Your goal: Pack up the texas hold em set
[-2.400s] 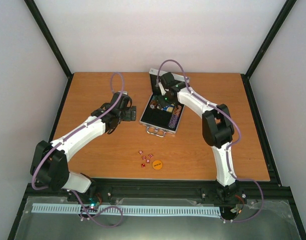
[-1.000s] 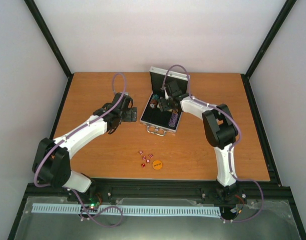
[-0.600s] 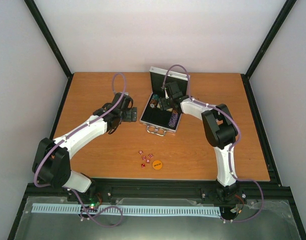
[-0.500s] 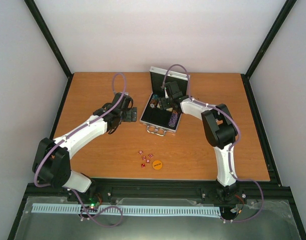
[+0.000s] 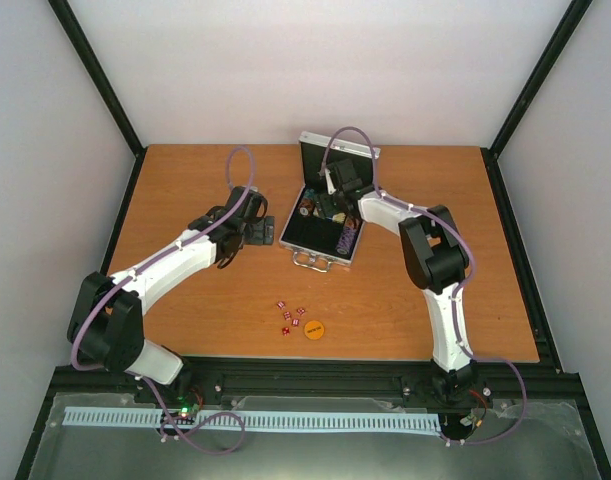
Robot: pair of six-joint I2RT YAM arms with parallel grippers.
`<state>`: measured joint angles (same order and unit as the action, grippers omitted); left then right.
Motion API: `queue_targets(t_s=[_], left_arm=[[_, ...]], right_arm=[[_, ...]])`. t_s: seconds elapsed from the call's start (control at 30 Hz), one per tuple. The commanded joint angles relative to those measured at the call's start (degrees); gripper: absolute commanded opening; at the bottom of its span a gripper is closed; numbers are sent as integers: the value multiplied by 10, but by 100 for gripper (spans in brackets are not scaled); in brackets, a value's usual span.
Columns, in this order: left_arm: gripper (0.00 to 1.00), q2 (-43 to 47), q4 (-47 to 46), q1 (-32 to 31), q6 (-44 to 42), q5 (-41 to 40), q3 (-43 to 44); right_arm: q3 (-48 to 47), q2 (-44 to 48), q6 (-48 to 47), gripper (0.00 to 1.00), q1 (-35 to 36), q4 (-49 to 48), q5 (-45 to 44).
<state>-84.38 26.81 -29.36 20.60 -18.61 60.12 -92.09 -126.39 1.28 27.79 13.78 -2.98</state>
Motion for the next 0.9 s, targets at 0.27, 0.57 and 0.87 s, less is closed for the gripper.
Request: queue_targets(t_s=[0.27, 0.57, 0.87], left_arm=[[100, 9, -8, 2, -8, -1, 9], [100, 6, -8, 2, -7, 2, 10], [100, 15, -7, 2, -6, 0, 6]], right_arm=[[34, -20, -4, 81, 2, 103, 150], [80, -31, 16, 81, 6, 90, 176], [126, -5, 17, 81, 13, 93, 178]])
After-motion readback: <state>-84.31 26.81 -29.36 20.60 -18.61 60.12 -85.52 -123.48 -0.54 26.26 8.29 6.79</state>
